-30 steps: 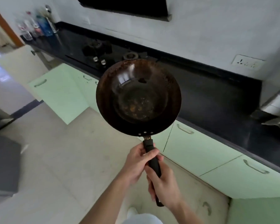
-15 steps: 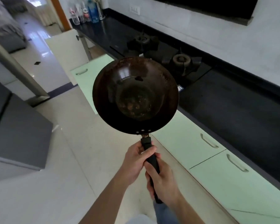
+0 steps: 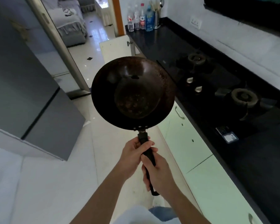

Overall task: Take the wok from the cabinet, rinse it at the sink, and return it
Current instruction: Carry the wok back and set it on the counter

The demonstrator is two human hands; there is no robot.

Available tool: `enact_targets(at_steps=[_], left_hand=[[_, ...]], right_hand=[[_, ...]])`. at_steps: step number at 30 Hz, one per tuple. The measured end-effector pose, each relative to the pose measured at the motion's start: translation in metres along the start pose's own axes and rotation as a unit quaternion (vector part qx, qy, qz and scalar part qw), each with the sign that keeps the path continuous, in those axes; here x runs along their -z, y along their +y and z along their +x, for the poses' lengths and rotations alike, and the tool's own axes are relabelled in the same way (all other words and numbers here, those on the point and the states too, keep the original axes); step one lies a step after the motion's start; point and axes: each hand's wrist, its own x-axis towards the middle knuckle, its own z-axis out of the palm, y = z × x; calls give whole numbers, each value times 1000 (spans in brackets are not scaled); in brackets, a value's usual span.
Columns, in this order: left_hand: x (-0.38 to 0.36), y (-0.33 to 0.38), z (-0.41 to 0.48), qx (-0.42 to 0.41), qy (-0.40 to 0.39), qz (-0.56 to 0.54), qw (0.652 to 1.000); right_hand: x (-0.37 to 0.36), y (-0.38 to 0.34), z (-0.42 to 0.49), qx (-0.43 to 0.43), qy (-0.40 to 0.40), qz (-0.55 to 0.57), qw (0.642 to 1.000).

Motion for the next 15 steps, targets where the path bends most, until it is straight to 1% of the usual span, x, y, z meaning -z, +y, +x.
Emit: enact_targets(at_steps=[8, 10, 13, 15], left_hand=[[24, 41, 61, -26, 76, -36, 996], [36, 49, 75, -30, 90, -43, 995], [53, 59, 95, -33, 106, -49, 993], [71, 66, 111, -34, 119, -52, 991]], right_hand=[[-6, -27, 91, 5, -86, -13, 996], [-15, -29, 113, 7, -97, -20, 995], [-28, -28, 143, 15, -102, -62, 993], [-42, -30, 166, 14, -119, -52, 991]])
